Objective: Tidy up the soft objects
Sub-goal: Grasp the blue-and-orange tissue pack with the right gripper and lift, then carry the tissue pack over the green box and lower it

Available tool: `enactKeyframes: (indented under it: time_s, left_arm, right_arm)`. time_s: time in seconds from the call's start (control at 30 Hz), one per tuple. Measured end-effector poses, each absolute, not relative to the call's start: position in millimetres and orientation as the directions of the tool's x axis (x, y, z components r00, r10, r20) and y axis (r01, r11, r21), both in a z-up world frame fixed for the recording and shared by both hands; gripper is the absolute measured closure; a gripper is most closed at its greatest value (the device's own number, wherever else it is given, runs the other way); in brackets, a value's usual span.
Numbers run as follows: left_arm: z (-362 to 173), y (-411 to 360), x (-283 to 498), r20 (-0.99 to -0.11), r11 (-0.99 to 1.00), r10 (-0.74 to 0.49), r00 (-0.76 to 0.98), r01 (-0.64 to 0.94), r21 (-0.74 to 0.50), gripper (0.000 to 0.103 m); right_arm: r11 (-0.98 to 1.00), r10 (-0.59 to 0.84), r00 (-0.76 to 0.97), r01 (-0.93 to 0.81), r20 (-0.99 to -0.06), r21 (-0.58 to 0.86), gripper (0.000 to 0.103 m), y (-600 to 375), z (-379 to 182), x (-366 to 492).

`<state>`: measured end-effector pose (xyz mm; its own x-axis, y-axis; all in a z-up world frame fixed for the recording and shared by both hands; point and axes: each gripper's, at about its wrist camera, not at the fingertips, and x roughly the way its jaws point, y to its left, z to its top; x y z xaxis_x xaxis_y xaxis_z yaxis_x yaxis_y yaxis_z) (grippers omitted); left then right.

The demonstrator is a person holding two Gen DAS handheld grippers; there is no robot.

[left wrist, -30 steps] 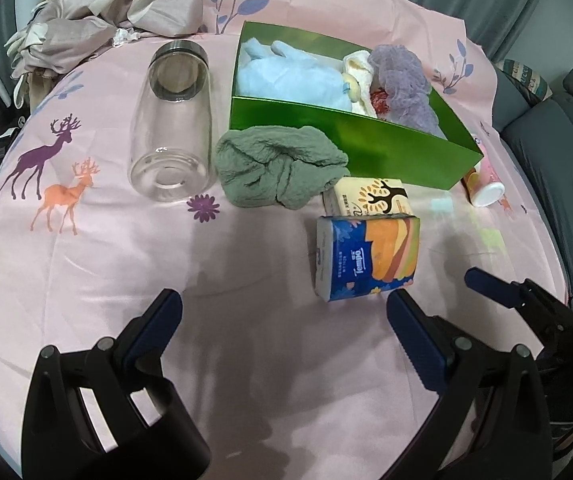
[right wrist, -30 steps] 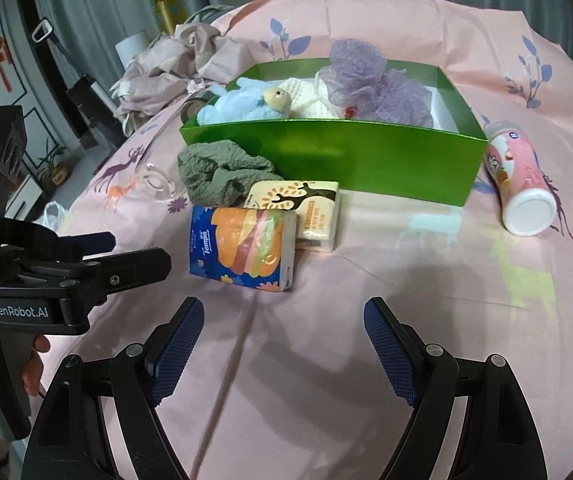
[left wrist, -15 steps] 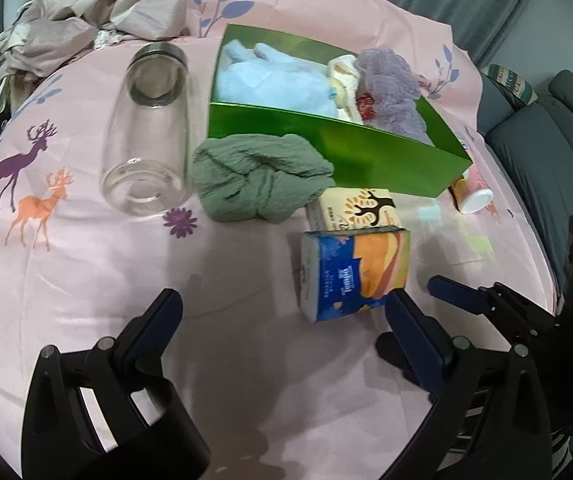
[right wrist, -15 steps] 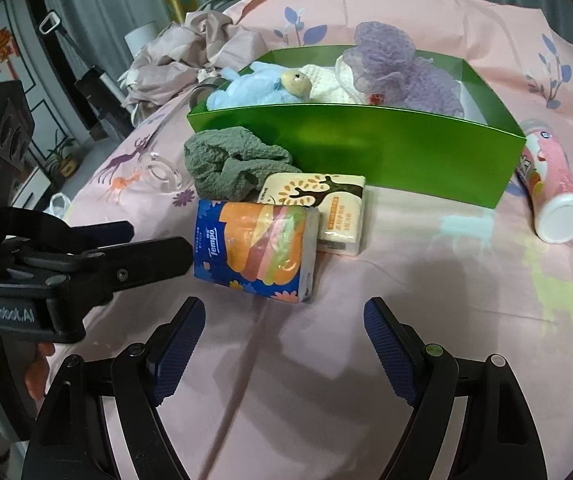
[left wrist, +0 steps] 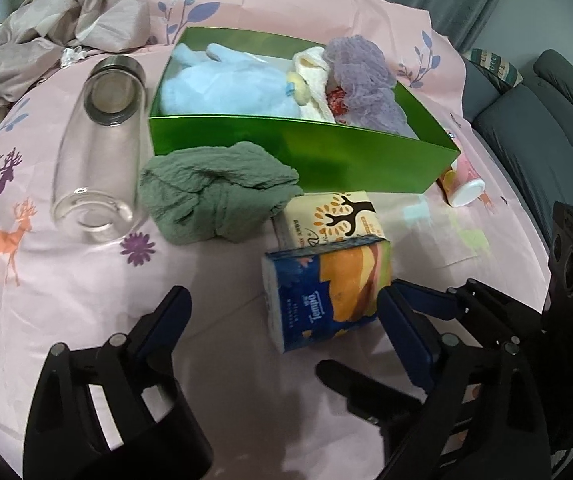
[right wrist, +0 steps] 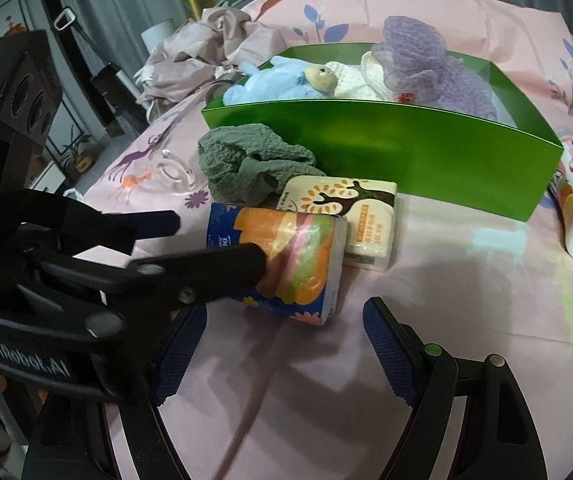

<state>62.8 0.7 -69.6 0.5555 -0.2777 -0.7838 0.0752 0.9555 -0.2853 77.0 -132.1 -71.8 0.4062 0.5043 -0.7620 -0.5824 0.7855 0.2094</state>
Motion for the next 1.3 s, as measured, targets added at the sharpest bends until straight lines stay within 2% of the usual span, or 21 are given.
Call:
enactKeyframes:
  time_s: [0.17,0.23,0.33,0.43,0.5,0.93,1.3]
  left_arm:
    - [-74,-3,67,-0.789,0.953,-0.289,0.542,0.089,-0.288,0.027]
    - [-75,-3,69,-0.788,0.949,-0.302,0.537,0.092,-0.301,0.029]
    - [-76,-3,70,-0.783,0.945,-0.312,0.538,0.092,-0.313,0.032]
    - [-75,-3,70,-0.776,0.941,-0.324,0.541,0.099,-0.325,0.041]
    - [-74,-4,69,-0.770,0.934,-0.344,0.537,0.114,-0.338,0.052]
    - [-62,-12,58,-0.764,0.945,-0.320,0.560,0.132,-0.299,0.052]
    - [-29,-25,40,-0.726,0.958,-0.284,0.626,0.158,-0.239,0.052]
  right_arm:
    - [0.774,0.522,0.402,-0.595,-0.752,0.218,0.027,-128,-72,78]
    - [0.773,0.529,0.404,-0.592,-0.746,0.228,0.035,-129,-73,79]
    - [0.774,0.539,0.402,-0.583,-0.740,0.247,0.042,-131,-75,84]
    - [0.773,0.547,0.400,-0.580,-0.736,0.259,0.049,-134,-75,87]
    - [0.774,0.544,0.402,-0.580,-0.736,0.254,0.052,-134,-75,87]
    - [0.778,0.545,0.415,-0.574,-0.729,0.255,0.054,-136,-68,80]
    - [0.774,0.571,0.464,-0.580,-0.677,0.256,0.054,-147,-38,64]
